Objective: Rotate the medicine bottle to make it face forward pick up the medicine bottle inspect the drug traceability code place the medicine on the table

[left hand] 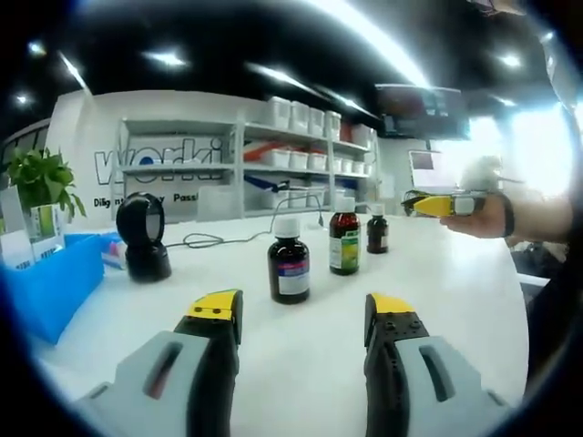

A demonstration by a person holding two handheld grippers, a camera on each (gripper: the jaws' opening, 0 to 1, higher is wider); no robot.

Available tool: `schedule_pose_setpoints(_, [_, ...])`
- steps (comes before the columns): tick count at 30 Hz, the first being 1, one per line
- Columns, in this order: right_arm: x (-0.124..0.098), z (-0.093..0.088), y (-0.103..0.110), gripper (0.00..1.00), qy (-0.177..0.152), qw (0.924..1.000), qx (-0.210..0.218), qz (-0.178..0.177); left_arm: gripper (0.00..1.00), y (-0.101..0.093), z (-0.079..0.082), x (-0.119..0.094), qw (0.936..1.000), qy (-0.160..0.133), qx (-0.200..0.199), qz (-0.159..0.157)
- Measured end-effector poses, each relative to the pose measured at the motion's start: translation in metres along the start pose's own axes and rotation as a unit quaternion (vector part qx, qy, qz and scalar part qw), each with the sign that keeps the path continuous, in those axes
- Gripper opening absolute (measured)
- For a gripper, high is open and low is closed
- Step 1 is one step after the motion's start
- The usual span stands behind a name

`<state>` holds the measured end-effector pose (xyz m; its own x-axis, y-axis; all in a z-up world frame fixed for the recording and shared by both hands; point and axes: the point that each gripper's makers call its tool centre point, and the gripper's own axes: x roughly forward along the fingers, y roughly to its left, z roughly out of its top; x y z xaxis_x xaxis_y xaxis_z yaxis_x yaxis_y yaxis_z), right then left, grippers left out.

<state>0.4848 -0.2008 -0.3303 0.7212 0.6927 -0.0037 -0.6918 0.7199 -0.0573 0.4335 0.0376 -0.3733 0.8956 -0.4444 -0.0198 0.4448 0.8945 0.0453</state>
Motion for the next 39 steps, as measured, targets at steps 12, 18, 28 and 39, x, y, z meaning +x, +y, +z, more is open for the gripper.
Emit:
schedule_pose_setpoints(12, [-0.027, -0.017, -0.009, 0.42, -0.018, 0.9995, 0.026, 0.000, 0.45, 0.006, 0.000, 0.001, 0.9999, 0.002, -0.012, 0.010])
schedule_pose_setpoints(18, [-0.034, -0.025, -0.011, 0.43, -0.029, 0.9987, 0.043, -0.004, 0.45, 0.004, 0.001, 0.002, 0.9997, 0.001, -0.024, 0.008])
schedule_pose_setpoints(28, [-0.035, -0.022, -0.006, 0.41, -0.035, 0.9990, 0.026, 0.007, 0.45, 0.004, 0.002, 0.002, 0.9998, 0.003, -0.015, 0.014])
schedule_pose_setpoints(39, [-0.033, -0.023, -0.003, 0.41, -0.029, 0.9994, 0.017, 0.003, 0.45, 0.002, 0.003, -0.001, 1.0000, -0.001, -0.008, 0.005])
